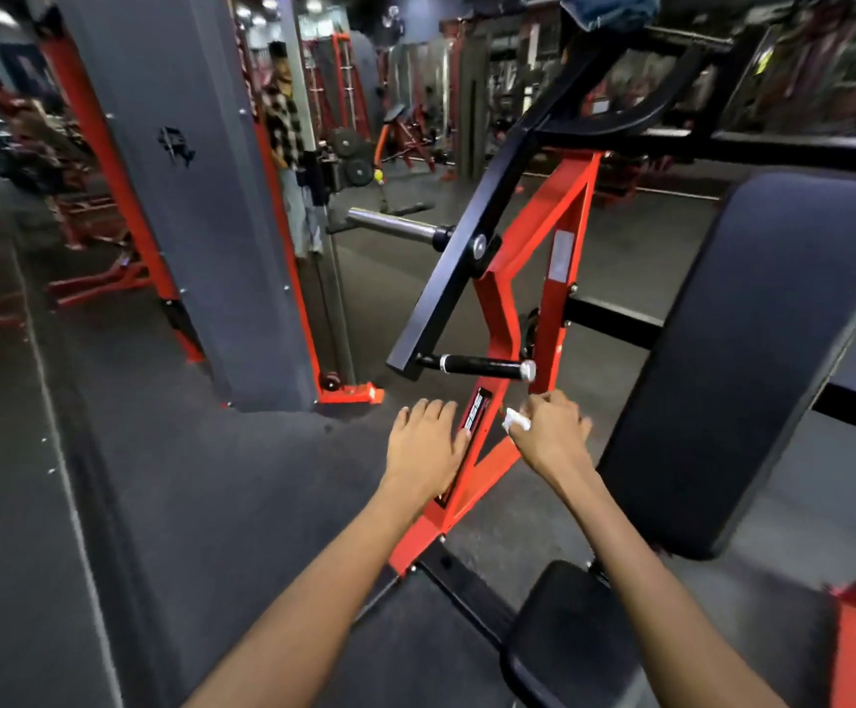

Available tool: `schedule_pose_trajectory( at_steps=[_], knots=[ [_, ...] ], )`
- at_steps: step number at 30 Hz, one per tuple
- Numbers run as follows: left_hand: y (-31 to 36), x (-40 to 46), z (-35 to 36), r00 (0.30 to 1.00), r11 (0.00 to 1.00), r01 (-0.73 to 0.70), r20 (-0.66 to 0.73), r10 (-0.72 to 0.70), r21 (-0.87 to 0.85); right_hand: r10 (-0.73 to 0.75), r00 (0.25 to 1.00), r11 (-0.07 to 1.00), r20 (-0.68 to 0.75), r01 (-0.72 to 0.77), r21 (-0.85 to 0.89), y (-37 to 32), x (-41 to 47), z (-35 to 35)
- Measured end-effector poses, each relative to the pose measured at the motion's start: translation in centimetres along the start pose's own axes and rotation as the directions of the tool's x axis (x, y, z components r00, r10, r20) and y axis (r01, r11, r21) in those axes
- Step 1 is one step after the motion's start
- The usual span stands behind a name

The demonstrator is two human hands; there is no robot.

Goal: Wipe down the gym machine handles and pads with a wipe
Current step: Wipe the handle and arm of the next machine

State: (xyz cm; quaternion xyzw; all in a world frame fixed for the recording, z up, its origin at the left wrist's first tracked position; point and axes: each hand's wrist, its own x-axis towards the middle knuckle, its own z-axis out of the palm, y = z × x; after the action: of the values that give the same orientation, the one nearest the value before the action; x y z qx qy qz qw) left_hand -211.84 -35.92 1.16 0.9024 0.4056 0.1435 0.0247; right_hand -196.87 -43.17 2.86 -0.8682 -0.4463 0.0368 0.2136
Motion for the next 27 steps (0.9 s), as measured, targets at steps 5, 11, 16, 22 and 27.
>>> schedule_pose_trajectory(
  at_steps=[5,11,16,22,27],
  knots=[
    [-7.5,6.6,0.7,0.995,0.995,-0.098,0.026,0.098,-0.005,0.124,0.990,0.992,-0.063,-0.123,0.027,-5.0,4.8,2.8],
    [-12.2,13.8,3.1,0.975,0.973,-0.219,0.018,0.220,-0.074,0.254,0.964,0.967,-0.073,-0.253,0.015,-7.3,9.8,5.9],
    [-14.5,20.1,6.3,0.957,0.955,-0.282,0.045,0.287,-0.095,0.320,0.944,0.946,-0.085,-0.315,0.073,-7.8,15.1,9.2],
    [-16.6,26.5,9.0,0.929,0.932,-0.342,0.105,0.355,-0.119,0.395,0.915,0.884,-0.080,-0.355,0.305,-8.5,20.8,13.1],
    [-18.2,31.8,11.1,0.894,0.898,-0.427,0.099,0.437,-0.106,0.516,0.847,0.792,-0.130,-0.413,0.449,-9.2,24.2,15.0]
  ],
)
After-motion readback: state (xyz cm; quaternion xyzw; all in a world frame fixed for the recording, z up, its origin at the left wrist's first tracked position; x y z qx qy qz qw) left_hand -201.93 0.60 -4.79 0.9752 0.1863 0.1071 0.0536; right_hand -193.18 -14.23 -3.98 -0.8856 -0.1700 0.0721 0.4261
